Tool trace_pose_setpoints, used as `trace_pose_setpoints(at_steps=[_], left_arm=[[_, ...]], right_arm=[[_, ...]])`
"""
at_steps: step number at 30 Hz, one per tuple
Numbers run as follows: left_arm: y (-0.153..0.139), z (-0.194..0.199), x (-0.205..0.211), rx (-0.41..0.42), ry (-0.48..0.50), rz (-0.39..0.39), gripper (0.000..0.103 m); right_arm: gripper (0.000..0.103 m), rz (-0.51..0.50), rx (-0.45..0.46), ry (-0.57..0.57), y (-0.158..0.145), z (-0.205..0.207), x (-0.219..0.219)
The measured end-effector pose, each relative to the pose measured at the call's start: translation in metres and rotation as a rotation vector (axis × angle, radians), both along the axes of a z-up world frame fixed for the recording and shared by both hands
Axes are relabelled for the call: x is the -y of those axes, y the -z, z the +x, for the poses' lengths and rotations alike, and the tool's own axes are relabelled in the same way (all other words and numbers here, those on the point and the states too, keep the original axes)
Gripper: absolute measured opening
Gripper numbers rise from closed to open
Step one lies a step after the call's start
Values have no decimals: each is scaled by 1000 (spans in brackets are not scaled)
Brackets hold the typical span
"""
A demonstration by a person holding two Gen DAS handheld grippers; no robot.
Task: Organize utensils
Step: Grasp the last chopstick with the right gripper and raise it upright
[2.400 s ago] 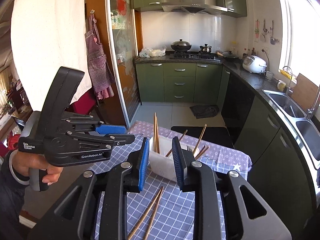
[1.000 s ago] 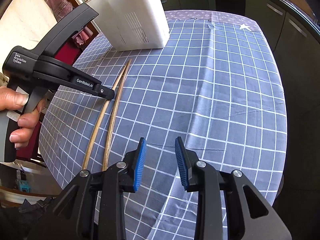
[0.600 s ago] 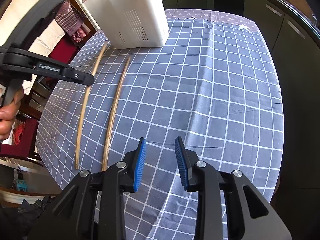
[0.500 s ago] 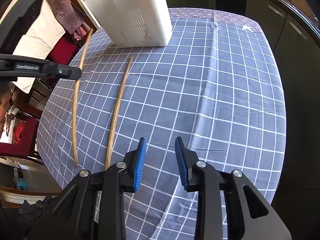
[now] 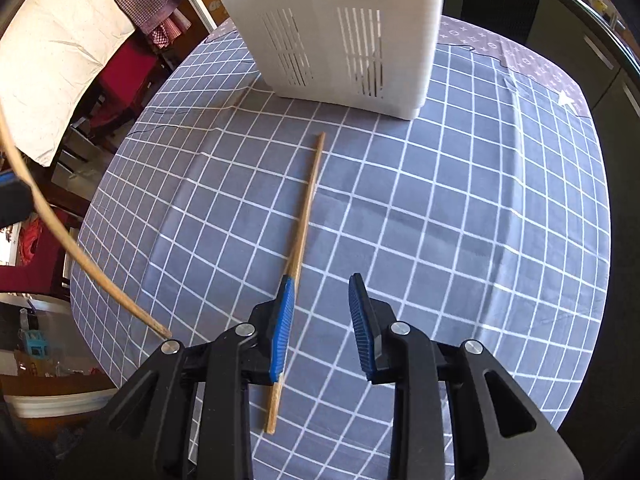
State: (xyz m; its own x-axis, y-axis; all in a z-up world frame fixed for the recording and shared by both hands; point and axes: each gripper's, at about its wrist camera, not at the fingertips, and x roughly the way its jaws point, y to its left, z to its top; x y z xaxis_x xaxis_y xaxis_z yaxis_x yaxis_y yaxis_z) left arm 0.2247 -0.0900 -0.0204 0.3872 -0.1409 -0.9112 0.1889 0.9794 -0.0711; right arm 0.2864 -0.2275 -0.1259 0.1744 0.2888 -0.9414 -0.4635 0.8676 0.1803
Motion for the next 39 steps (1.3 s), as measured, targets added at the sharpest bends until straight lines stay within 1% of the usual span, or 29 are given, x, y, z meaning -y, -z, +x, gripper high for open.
trace_pose_setpoints(at_steps=[8, 9, 11, 13, 17, 19, 20, 25, 28, 31, 36, 39], left_arm=[[-3, -10, 2, 46, 49, 12, 6], [-3, -10, 2, 49, 54, 13, 6], [-3, -11, 4, 56, 65, 18, 6], [-4, -13, 4, 60, 74, 16, 6], [-4, -14, 4, 66, 85, 12, 6], [-4, -16, 3, 71, 87, 13, 6], [-4, -16, 2, 72, 86, 11, 6], [-4, -17, -1, 74, 77, 10, 6], [-5, -19, -1, 75, 76, 11, 6], [-6, -21, 0, 77, 82, 15, 6], [-6, -25, -1, 86, 82, 23, 6], [-6, -29, -1, 98, 85, 31, 6]], right_arm=[[22, -94, -66, -17, 14, 32, -37], [19, -105, -68, -19, 16, 35, -40], [18, -124, -75, -27, 20, 38, -48], [18, -149, -76, -31, 24, 40, -55], [17, -204, -41, -50, 27, 33, -66], [15, -203, -39, -49, 28, 32, -72], [9, -203, -35, -44, 28, 32, -73], [7, -188, -22, -36, 26, 28, -69], [7, -162, 18, -35, 12, 21, -61], [7, -101, 75, -32, -17, 7, -46], [7, 14, 200, -9, -71, -29, -11], [7, 62, 258, 15, -91, -50, 16]])
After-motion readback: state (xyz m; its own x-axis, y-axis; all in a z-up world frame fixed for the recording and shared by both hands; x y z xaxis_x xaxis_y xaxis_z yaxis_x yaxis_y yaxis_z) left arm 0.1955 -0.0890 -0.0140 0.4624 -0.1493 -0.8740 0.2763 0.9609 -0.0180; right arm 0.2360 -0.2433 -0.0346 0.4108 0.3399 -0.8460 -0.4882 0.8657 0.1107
